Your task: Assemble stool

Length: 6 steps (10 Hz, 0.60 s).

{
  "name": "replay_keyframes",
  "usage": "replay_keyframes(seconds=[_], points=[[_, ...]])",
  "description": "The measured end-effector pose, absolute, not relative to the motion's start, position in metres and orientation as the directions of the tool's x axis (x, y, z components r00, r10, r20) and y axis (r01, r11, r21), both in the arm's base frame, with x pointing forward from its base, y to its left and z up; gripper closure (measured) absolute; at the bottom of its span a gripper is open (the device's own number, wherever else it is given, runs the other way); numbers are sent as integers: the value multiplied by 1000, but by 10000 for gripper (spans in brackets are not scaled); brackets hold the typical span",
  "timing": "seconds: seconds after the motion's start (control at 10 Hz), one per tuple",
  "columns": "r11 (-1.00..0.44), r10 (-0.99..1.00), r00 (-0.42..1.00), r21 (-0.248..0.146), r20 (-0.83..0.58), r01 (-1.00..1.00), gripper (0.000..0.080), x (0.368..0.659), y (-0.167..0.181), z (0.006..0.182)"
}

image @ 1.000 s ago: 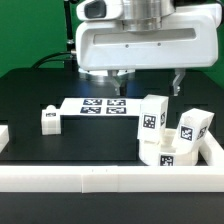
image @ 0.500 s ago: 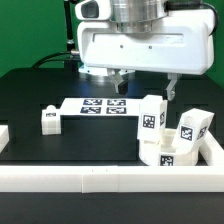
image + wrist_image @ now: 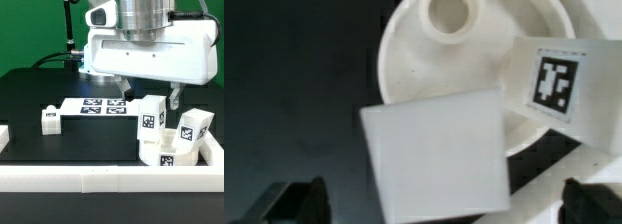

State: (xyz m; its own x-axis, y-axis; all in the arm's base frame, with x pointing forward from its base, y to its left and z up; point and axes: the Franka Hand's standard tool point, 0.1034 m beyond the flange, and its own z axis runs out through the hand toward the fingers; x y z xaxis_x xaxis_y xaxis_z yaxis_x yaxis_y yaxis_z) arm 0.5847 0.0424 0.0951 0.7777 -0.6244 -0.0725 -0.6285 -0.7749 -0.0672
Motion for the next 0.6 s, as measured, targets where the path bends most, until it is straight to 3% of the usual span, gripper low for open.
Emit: replay_keyframes(seconds=[0.2,0.3,0.4,0.6], points=[[-783,-615,786,-71,-65,-618,403,585,44,94],[-784,-613,788,-72,-64,-616,403,585,44,94],[-784,-613,788,-72,-64,-616,468,585,44,94],[-779,-619,782,-72,-65,-623,468,585,44,94]])
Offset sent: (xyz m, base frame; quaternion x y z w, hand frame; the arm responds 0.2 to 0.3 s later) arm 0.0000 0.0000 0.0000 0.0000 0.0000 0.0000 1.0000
